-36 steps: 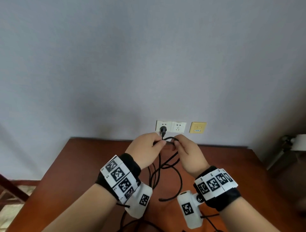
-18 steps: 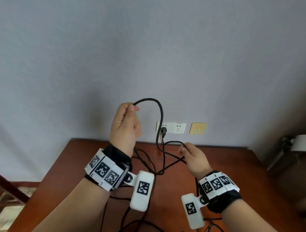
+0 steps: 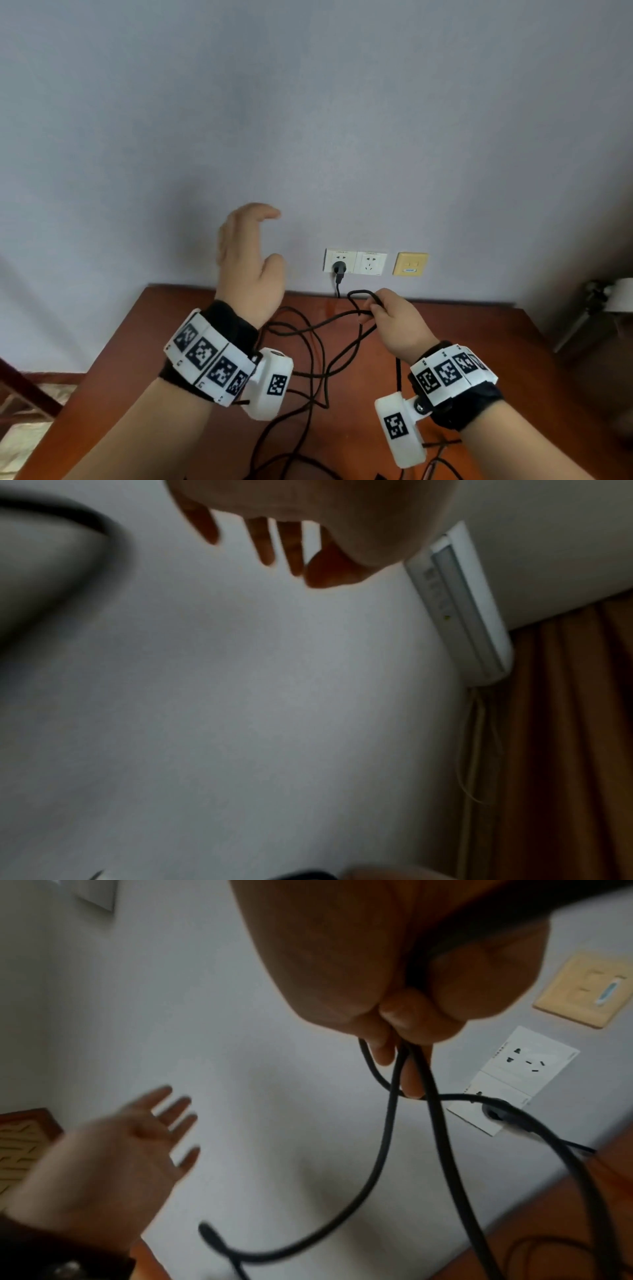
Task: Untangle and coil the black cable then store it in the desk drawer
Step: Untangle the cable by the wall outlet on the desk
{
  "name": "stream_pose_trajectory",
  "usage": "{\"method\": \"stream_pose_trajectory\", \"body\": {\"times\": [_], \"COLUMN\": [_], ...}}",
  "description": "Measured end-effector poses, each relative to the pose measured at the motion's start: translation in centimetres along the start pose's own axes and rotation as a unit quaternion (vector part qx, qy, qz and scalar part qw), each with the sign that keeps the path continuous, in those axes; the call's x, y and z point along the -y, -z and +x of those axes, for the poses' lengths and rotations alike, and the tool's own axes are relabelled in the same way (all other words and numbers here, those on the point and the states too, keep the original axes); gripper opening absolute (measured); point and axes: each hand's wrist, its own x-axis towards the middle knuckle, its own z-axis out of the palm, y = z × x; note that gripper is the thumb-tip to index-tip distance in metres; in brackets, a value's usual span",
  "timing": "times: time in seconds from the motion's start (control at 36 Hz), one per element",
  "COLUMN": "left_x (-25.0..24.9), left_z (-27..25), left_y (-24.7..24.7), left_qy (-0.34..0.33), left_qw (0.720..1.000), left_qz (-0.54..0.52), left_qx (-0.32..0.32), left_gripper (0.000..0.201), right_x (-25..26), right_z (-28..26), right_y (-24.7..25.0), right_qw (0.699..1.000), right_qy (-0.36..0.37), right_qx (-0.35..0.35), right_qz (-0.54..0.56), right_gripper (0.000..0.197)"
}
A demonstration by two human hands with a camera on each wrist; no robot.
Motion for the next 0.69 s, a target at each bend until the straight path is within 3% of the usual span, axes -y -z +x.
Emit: {"method": "stream_pose_trajectory", "body": {"times": [0.08, 0.17, 0.22, 0.28, 0.39, 0.5, 0.61, 0.69], "left_x": [-2.1, -1.7, -0.5, 0.2, 0.5, 1.3, 2.0, 2.9], "left_z": [-0.8, -1.8, -2.8, -3.6, -3.7, -2.5, -1.7, -1.4], "left_y": [-0.8, -3.1, -4.8, -6.0, -6.7, -5.7, -4.2, -3.2], "left_qy": [-0.025, 0.005, 0.029, 0.063, 0.129, 0.105, 0.092, 0.112], "left_qw": [0.985, 0.931, 0.901, 0.896, 0.916, 0.951, 0.982, 0.985], "left_qz": [-0.027, 0.100, 0.140, 0.118, 0.064, 0.017, -0.059, -0.120], "left_qx": [0.171, 0.350, 0.409, 0.423, 0.375, 0.291, 0.152, 0.059], "left_gripper": [0.031, 0.027, 0.037, 0.040, 0.032, 0.023, 0.023, 0.022], "right_x": [0.3, 0.6, 0.8, 1.0, 0.8, 0.7, 0.4, -0.5], "right_z": [0.1, 0.2, 0.2, 0.1, -0.1, -0.3, -0.3, 0.2], "right_y": [-0.4, -0.7, -0.7, -0.7, -0.3, 0.4, 1.0, 1.2], "right_qw": [0.999, 0.998, 0.995, 0.991, 0.987, 0.987, 0.990, 0.990], "right_qy": [0.031, 0.066, 0.092, 0.116, 0.128, 0.096, 0.070, 0.058], "right_qx": [-0.008, -0.008, -0.003, 0.008, 0.014, 0.015, 0.006, -0.017], "right_qz": [-0.011, 0.017, 0.047, 0.068, 0.098, 0.131, 0.126, 0.126], "right_gripper": [0.016, 0.017, 0.018, 0.021, 0.027, 0.020, 0.019, 0.021]}}
